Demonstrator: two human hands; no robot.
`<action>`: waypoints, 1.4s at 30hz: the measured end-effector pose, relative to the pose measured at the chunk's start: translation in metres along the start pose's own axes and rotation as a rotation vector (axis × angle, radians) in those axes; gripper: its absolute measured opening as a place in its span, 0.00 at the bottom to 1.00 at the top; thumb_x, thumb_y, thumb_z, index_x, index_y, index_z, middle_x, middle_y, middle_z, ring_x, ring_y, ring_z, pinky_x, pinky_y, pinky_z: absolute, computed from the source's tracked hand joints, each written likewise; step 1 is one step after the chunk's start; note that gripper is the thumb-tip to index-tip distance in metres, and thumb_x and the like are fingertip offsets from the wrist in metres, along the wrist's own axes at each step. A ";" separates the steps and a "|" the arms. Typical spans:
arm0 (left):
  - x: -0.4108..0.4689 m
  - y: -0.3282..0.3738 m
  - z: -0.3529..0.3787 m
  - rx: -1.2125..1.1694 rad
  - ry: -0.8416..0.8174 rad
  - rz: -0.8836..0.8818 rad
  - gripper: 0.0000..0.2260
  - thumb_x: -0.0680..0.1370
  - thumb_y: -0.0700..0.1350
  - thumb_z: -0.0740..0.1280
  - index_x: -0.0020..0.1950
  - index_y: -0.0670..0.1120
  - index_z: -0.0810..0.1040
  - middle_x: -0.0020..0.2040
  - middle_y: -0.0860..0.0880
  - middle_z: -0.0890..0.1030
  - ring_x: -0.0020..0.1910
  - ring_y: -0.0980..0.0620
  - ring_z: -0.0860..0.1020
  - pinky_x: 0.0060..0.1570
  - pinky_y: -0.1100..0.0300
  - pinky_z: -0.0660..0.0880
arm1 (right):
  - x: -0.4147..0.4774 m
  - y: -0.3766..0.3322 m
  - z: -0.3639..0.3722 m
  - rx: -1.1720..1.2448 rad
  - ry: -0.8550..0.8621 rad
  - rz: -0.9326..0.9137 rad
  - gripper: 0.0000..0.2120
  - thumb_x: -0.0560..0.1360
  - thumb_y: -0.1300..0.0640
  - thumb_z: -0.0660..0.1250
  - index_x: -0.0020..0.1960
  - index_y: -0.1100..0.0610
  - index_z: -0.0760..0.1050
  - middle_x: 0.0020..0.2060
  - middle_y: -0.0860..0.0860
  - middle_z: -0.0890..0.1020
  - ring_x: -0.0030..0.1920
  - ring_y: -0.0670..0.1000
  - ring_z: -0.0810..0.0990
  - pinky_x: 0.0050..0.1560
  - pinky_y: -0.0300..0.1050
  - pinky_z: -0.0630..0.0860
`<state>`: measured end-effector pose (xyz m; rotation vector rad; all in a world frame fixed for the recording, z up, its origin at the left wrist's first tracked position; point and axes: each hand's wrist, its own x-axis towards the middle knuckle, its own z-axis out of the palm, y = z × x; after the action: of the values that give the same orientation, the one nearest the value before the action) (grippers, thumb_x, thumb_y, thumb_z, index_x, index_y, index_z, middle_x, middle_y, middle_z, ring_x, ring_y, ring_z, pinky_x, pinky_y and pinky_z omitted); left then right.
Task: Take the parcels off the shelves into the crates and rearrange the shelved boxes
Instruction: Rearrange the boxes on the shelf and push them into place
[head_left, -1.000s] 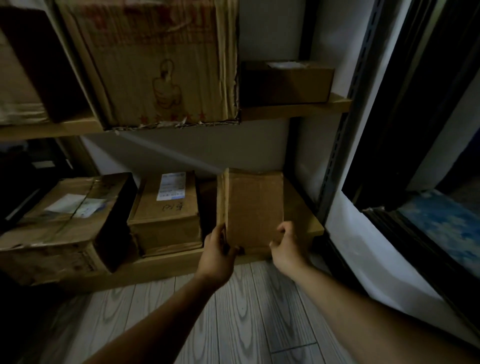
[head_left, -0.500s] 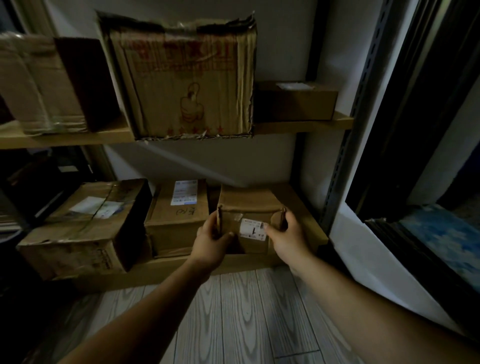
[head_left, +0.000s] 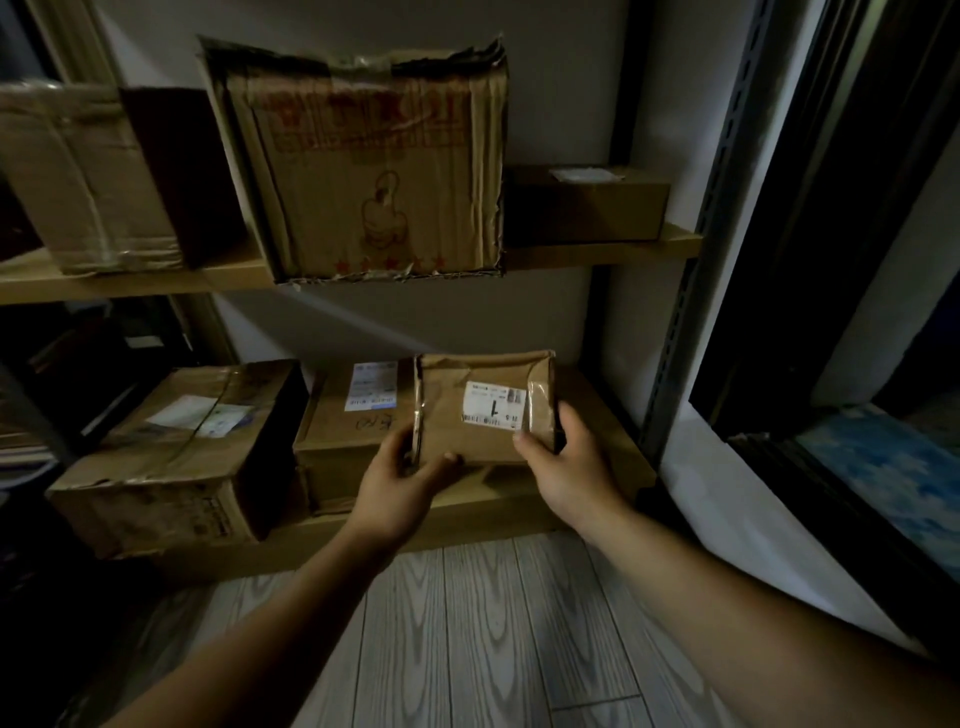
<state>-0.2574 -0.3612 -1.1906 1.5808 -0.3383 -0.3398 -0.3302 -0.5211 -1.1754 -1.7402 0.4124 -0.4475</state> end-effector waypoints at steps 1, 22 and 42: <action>-0.002 0.002 0.000 -0.013 -0.013 0.004 0.18 0.76 0.43 0.67 0.63 0.56 0.67 0.54 0.55 0.76 0.48 0.56 0.78 0.35 0.68 0.76 | -0.002 0.000 0.001 0.014 0.002 -0.013 0.17 0.77 0.54 0.66 0.64 0.46 0.70 0.54 0.41 0.77 0.56 0.44 0.74 0.47 0.34 0.69; -0.012 0.027 -0.011 -0.023 -0.048 -0.013 0.21 0.77 0.38 0.64 0.56 0.66 0.69 0.55 0.52 0.78 0.52 0.50 0.80 0.41 0.57 0.80 | -0.001 -0.010 0.001 -0.020 -0.024 -0.007 0.18 0.77 0.63 0.64 0.50 0.39 0.69 0.45 0.39 0.77 0.48 0.43 0.78 0.45 0.40 0.76; -0.037 0.033 -0.033 0.082 -0.102 0.273 0.25 0.63 0.58 0.64 0.56 0.79 0.65 0.63 0.60 0.68 0.63 0.58 0.71 0.57 0.58 0.74 | -0.036 -0.006 -0.002 0.087 0.072 -0.317 0.15 0.76 0.61 0.66 0.57 0.44 0.71 0.49 0.44 0.81 0.47 0.41 0.82 0.43 0.35 0.78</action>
<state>-0.2778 -0.3170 -1.1563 1.5766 -0.6464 -0.1973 -0.3620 -0.5032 -1.1722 -1.7126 0.1638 -0.7460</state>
